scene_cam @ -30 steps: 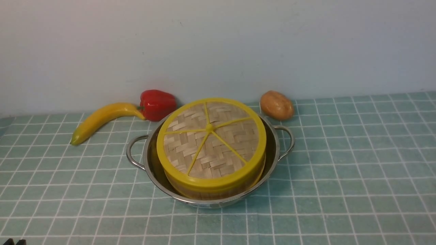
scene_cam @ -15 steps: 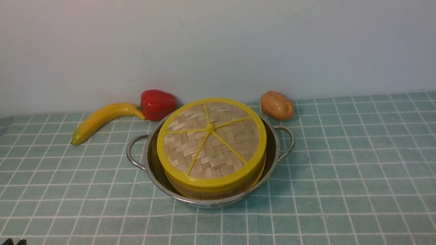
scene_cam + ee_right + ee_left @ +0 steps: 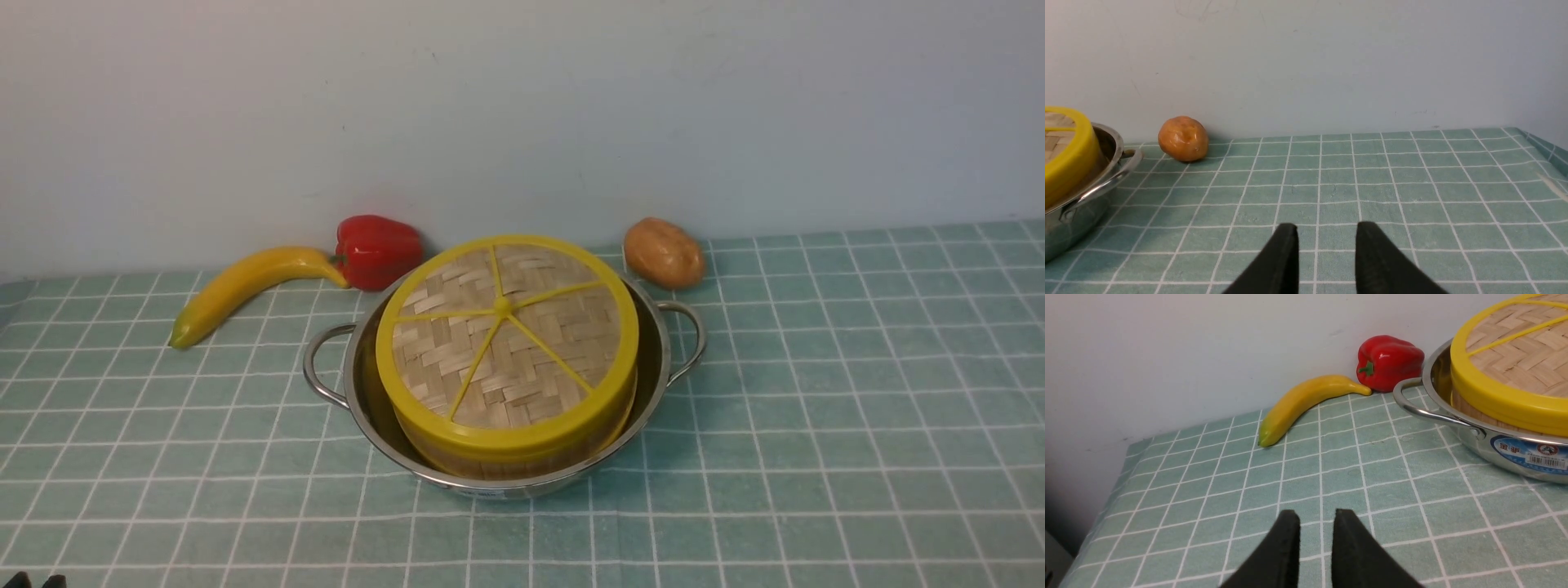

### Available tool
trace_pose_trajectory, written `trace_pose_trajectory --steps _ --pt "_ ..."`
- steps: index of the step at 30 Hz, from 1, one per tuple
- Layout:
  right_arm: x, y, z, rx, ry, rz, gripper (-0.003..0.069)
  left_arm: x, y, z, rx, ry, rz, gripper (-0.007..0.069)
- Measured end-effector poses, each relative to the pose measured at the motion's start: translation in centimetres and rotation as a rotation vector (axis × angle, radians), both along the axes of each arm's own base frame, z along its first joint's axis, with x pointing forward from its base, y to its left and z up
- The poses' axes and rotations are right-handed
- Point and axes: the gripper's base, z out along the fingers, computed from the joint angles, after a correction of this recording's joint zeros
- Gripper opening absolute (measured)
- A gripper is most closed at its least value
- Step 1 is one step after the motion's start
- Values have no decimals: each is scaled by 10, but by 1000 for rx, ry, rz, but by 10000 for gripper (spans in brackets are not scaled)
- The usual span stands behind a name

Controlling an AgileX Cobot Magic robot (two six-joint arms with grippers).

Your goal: Place the steamer in the pot on the blue tablecloth, and put the lid on the steamer.

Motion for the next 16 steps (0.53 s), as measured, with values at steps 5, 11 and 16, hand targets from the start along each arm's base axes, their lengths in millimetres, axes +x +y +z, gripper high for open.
trace_pose_trajectory --steps 5,11,16 --pt "0 0 0 0 0 0 237 0 0 0 0 0 0 127" --pt "0 0 0 0 0 0 239 0 0 0 0 0 0 127" --pt "0 0 0 0 0 0 240 0 0 0 0 0 0 127"
